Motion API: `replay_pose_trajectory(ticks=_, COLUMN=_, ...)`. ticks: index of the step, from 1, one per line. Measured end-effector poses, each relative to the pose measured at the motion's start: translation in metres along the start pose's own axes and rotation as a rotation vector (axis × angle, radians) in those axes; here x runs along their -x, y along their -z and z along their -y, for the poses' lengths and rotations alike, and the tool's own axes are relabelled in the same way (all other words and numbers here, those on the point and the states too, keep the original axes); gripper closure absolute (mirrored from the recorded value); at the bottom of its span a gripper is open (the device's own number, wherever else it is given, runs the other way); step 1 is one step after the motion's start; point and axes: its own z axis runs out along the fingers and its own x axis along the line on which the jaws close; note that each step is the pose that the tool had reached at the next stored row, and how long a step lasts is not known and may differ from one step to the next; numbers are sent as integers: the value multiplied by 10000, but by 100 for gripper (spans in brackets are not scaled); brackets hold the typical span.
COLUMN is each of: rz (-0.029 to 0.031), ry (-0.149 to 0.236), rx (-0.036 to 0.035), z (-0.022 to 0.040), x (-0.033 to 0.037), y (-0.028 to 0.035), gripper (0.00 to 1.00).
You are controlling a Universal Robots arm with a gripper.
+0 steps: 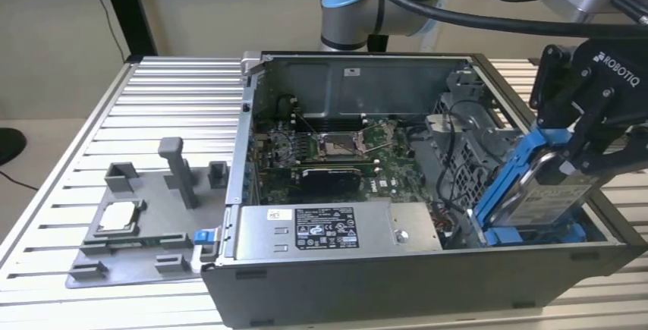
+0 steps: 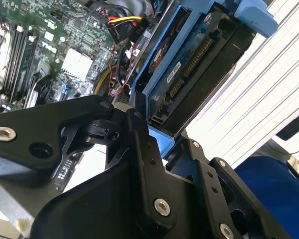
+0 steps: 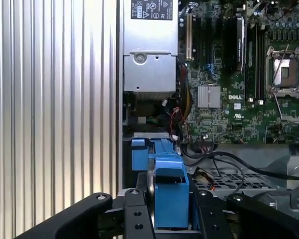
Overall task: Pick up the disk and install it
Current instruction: 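Insert the disk into the insertion slot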
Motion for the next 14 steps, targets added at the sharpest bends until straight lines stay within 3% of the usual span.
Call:
replay_pose_trajectory(ticks=10, rz=-3, ry=-1, rx=1, z=1, x=-1, y=-20, gripper=100)
replay_pose_trajectory(ticks=11, rz=-2, ry=-1, rx=0, z=1, x=-1, y=-20, gripper=0)
replay_pose_trajectory(ticks=14, rz=-2, ry=-1, rx=0, z=1, x=-1, y=-21, gripper=0)
